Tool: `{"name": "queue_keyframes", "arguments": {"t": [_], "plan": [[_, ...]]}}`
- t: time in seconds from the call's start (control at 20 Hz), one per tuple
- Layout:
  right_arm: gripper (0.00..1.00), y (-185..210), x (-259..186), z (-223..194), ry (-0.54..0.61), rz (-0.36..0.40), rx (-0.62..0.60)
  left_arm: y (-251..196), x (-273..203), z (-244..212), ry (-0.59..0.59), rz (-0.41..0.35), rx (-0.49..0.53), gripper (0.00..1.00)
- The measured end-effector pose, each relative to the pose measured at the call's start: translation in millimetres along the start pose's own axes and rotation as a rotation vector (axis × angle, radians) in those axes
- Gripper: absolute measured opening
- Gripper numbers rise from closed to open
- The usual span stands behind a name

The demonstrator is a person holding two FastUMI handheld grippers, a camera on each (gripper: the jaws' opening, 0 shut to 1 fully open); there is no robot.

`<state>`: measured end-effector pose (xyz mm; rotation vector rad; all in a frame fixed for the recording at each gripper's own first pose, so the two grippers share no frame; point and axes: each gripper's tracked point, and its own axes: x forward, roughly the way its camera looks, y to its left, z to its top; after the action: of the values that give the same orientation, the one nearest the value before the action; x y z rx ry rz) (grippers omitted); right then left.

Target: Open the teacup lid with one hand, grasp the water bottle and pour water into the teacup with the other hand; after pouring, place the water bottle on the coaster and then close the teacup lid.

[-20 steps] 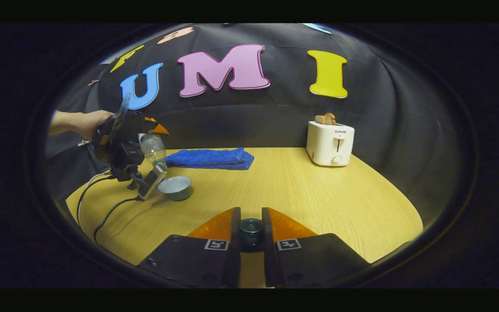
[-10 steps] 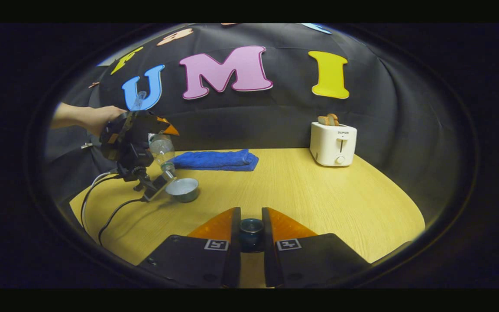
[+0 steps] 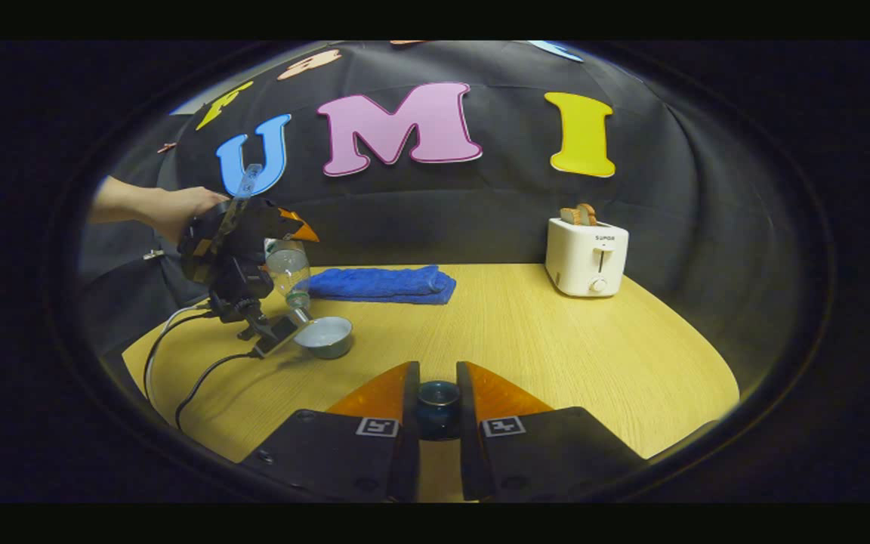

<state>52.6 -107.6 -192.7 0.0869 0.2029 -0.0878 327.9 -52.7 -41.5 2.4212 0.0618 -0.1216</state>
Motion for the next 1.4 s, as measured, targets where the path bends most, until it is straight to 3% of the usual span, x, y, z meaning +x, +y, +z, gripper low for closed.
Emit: {"name": "queue_keyframes", "arguments": {"t": [0.25, 0.3, 0.5, 0.6, 0.65, 0.7, 0.75, 0.85, 0.9, 1.0, 1.15, 1.2, 1.35, 1.4], "plan": [[0.25, 1.2, 0.7, 3.7, 0.017, -0.001, 0.006, -1.4, -7.4, 7.5, -0.063, 0.023, -0.14, 0.77], [0.22, 1.0, -1.2, 9.0, 0.017, -0.002, 0.006, -2.9, -11.3, 2.4, -0.066, 0.016, -0.181, 0.77], [0.25, -8.2, -10.8, 36.4, 0.008, -0.023, -0.018, -19.7, -27.2, -19.3, -0.048, -0.012, -0.397, 0.76], [0.25, -11.0, -16.1, 50.1, 0.008, -0.027, -0.027, -30.1, -37.0, -24.3, -0.05, -0.046, -0.585, 0.76], [0.2, -11.5, -19.5, 56.7, 0.009, -0.027, -0.034, -33.7, -46.5, -26.3, -0.049, -0.059, -0.686, 0.76], [0.25, -10.9, -21.8, 63.3, 0.009, -0.027, -0.042, -32.4, -51.3, -30.5, -0.046, -0.062, -0.785, 0.76], [0.2, -9.7, -24.1, 70.5, 0.009, -0.023, -0.049, -32.9, -54.5, -31.6, -0.048, -0.066, -0.882, 0.76], [0.3, -4.8, -25.6, 86.2, 0.005, -0.014, -0.062, -47.0, -59.3, -31.7, -0.039, -0.087, -1.085, 0.76], [0.25, -0.7, -26.8, 92.7, 0.006, -0.006, -0.067, -63.5, -54.7, -32.9, -0.035, -0.107, -1.19, 0.76], [0.3, 9.3, -27.6, 107.3, -0.001, 0.016, -0.076, -87.7, -43.1, -28.7, -0.044, -0.124, -1.4, 0.76], [0.2, 22.8, -21.5, 126.0, -0.012, 0.042, -0.116, -97.6, -31.0, -8.0, -0.083, -0.107, -1.741, 0.76], [0.25, 28.7, -17.8, 132.0, -0.02, 0.054, -0.119, -97.9, -28.8, -1.9, -0.111, -0.101, -1.855, 0.76], [0.25, 47.4, -5.0, 140.9, -0.036, 0.082, -0.127, -90.5, -11.7, 27.2, -0.224, -0.065, -2.157, 0.76], [0.2, 55.2, 0.4, 139.2, -0.034, 0.092, -0.13, -88.6, -11.5, 33.6, -0.249, -0.068, -2.223, 0.76]]}}
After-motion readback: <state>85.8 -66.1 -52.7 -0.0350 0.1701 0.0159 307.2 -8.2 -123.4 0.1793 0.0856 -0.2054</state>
